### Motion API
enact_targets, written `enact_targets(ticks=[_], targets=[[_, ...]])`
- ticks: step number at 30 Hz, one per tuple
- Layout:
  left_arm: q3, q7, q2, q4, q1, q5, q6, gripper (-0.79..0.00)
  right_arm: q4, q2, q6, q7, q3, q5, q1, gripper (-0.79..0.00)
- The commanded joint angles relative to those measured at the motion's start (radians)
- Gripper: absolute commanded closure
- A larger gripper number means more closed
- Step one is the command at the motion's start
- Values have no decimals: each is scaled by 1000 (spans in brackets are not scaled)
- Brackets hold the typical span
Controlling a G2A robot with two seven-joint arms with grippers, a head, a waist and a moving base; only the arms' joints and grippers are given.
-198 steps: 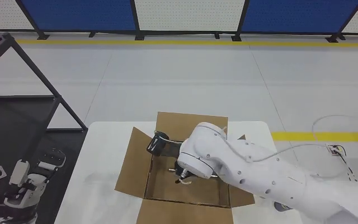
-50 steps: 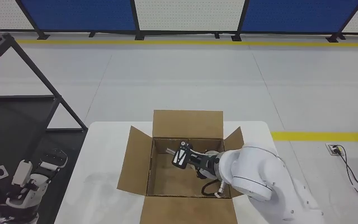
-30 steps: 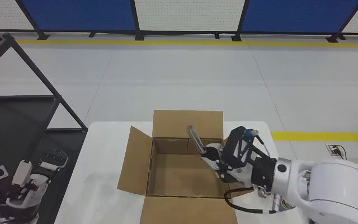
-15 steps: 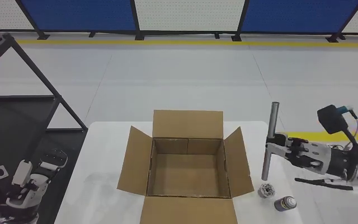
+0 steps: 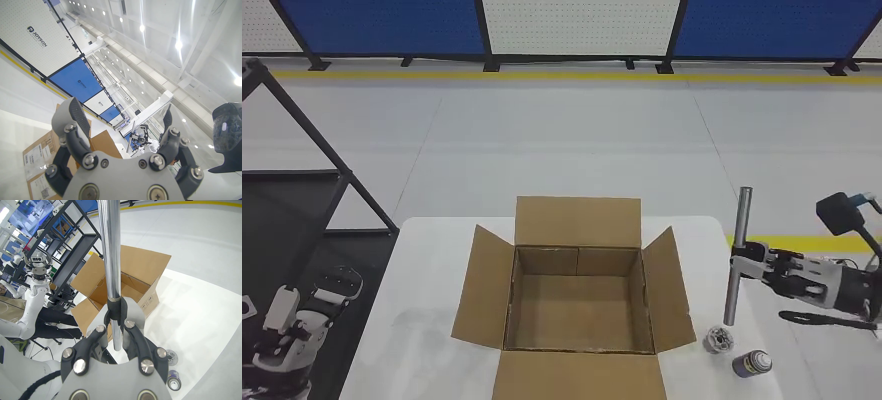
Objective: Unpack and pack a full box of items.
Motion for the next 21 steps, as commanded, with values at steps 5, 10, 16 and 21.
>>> enact_targets(ticks=[5, 10, 16, 21], targets=[[0, 0, 0, 0, 0, 0, 0, -785, 147, 22, 86, -7, -30, -63, 61, 0], [0, 0, 0, 0, 0, 0, 0, -785, 277, 41, 119, -20, -57, -148, 121, 0], [0, 0, 0, 0, 0, 0, 0, -785, 380, 61, 112, 55, -121, -207, 161, 0], [0, 0, 0, 0, 0, 0, 0, -785, 392, 71, 99, 91, -182, -216, 146, 0]])
